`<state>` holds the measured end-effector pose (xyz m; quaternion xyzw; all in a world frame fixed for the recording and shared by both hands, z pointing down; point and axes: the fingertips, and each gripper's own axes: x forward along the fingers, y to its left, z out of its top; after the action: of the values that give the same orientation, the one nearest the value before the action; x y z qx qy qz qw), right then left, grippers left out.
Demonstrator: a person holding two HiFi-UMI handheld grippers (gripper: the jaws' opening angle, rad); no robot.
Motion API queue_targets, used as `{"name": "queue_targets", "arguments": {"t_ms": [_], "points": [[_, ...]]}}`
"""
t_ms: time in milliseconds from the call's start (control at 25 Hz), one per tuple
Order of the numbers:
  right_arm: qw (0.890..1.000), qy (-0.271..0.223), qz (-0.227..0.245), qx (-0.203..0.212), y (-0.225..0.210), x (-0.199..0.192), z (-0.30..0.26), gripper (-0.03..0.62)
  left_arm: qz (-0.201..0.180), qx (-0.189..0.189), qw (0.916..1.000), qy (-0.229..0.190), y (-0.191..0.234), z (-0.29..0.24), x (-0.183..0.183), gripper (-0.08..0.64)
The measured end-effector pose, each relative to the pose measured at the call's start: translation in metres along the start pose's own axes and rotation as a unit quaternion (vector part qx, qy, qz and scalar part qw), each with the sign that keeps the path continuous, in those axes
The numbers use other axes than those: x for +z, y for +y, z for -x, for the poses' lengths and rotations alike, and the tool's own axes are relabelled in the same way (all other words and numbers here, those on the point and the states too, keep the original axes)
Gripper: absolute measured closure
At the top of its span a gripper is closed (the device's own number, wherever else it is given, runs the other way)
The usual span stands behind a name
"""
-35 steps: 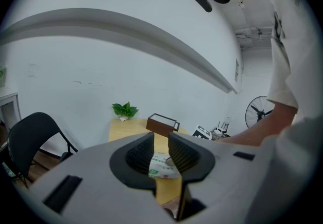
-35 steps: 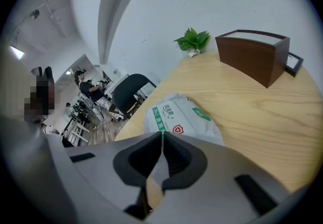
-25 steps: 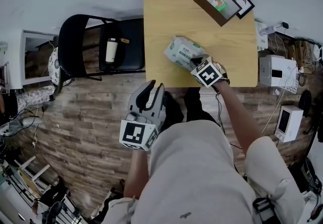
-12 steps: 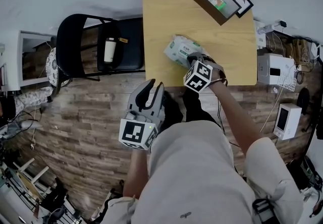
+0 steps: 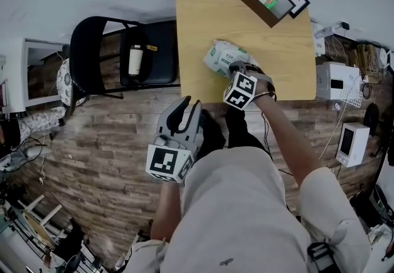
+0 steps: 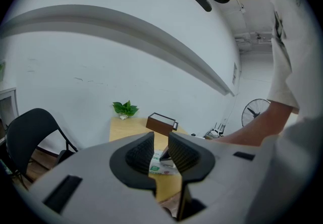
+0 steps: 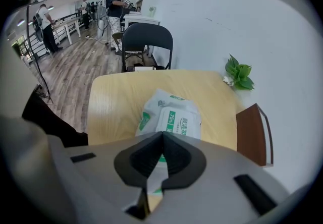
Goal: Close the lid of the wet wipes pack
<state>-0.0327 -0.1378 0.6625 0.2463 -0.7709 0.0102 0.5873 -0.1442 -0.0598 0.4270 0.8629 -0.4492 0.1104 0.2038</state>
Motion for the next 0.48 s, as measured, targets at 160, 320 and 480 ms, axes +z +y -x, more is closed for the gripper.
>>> {"name": "queue_targets", "arguments": {"t_ms": [160,320,480], "points": [[1.0,0.01,0.009,-0.009,0.001,-0.001,-0.006,0.592,0.001,-0.001,1.0,0.0,0.003,0.007,-0.002,0.477],[1.0,0.018,0.012,-0.014,0.003,-0.001,-0.008,0.592,0.001,-0.002,1.0,0.003,0.008,0.013,-0.006,0.477],[1.0,0.028,0.009,-0.01,0.002,0.0,-0.01,0.592,0.001,-0.005,1.0,0.004,0.01,0.016,-0.007,0.477]]}}
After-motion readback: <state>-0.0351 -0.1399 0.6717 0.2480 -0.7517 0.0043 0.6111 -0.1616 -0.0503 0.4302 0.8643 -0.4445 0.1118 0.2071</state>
